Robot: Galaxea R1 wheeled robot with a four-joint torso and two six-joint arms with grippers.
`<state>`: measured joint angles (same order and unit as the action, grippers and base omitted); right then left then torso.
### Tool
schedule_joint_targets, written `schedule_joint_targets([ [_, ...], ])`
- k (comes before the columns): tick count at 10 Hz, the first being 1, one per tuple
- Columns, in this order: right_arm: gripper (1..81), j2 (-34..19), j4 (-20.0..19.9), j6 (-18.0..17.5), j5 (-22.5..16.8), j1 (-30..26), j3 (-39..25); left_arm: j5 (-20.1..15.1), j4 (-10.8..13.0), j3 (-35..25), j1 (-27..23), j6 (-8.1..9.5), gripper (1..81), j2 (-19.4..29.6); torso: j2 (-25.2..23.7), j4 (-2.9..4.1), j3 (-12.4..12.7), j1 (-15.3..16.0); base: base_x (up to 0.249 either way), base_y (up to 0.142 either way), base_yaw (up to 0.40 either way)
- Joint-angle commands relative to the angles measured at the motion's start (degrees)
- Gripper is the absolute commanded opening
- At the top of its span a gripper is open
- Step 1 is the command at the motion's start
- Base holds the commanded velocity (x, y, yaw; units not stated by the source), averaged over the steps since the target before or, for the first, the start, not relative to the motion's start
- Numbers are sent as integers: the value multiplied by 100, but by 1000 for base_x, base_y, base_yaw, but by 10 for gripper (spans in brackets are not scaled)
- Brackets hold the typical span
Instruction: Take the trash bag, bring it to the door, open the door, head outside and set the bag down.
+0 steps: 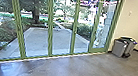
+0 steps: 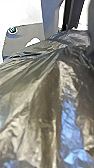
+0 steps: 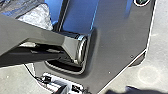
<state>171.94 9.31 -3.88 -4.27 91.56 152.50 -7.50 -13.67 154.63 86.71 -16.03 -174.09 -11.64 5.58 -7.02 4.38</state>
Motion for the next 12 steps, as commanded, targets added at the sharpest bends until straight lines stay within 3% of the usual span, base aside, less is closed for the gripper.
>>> schedule_joint_targets([
  [1,811,-43,53,10,-338,-256,-11,-437,22,-37,-264,-23,10,-47,0,0,0,0,135,-73,0],
  [12,811,-34,53,10,-338,-265,-2,-437,31,-29,-273,-23,10,-38,0,0,0,2,138,-70,0],
])
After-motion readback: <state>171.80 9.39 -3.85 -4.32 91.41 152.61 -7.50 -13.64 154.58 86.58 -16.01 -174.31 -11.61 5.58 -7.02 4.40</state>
